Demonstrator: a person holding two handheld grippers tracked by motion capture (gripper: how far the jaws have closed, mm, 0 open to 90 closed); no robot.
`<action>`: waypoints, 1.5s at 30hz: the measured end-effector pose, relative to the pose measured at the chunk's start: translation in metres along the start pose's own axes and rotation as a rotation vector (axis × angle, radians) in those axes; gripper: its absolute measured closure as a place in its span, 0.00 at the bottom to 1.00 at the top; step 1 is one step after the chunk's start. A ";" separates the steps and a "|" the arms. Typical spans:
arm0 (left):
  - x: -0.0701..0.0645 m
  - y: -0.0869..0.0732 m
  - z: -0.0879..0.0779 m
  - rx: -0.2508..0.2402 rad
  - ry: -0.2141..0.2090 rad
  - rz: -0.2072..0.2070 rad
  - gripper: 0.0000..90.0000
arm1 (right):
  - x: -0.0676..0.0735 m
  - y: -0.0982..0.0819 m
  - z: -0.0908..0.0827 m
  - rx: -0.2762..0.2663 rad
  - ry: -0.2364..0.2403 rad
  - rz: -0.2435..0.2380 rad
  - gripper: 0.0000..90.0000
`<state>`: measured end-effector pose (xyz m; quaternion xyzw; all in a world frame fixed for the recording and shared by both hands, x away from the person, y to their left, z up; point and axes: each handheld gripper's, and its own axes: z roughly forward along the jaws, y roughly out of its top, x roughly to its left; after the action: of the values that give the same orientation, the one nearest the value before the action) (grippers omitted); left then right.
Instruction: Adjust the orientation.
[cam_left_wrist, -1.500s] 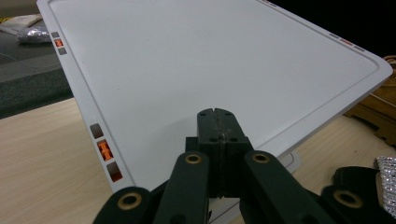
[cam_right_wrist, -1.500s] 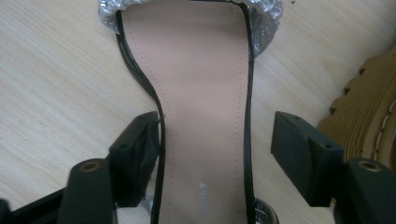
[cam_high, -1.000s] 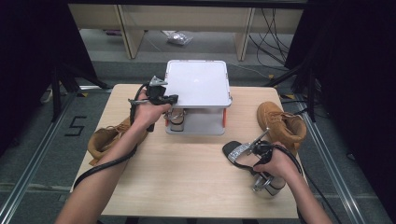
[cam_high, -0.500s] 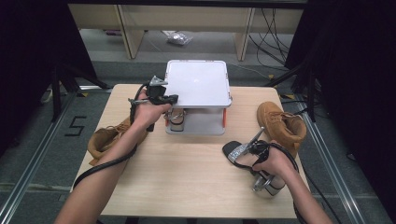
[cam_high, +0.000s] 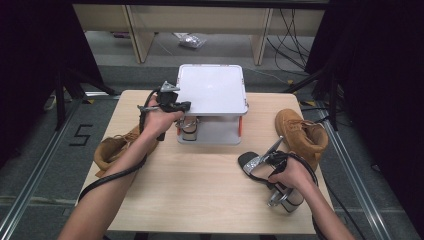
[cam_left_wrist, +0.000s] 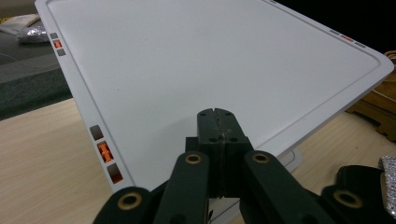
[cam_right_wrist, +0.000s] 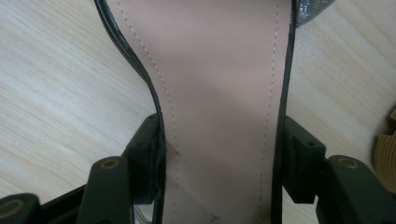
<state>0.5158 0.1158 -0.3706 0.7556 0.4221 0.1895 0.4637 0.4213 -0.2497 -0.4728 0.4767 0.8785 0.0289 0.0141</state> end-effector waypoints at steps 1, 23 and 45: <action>0.000 0.000 0.000 0.003 0.001 0.001 1.00 | -0.001 0.000 0.000 0.000 0.004 0.000 0.48; 0.000 0.000 0.000 0.004 0.001 0.003 1.00 | 0.025 0.020 -0.025 -0.142 0.061 0.170 0.48; 0.000 0.000 0.000 0.000 0.002 -0.001 1.00 | 0.056 0.088 -0.027 -0.292 0.075 0.240 0.48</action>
<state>0.5160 0.1159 -0.3704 0.7551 0.4231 0.1899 0.4634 0.4626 -0.1558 -0.4398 0.5696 0.8017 0.1751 0.0467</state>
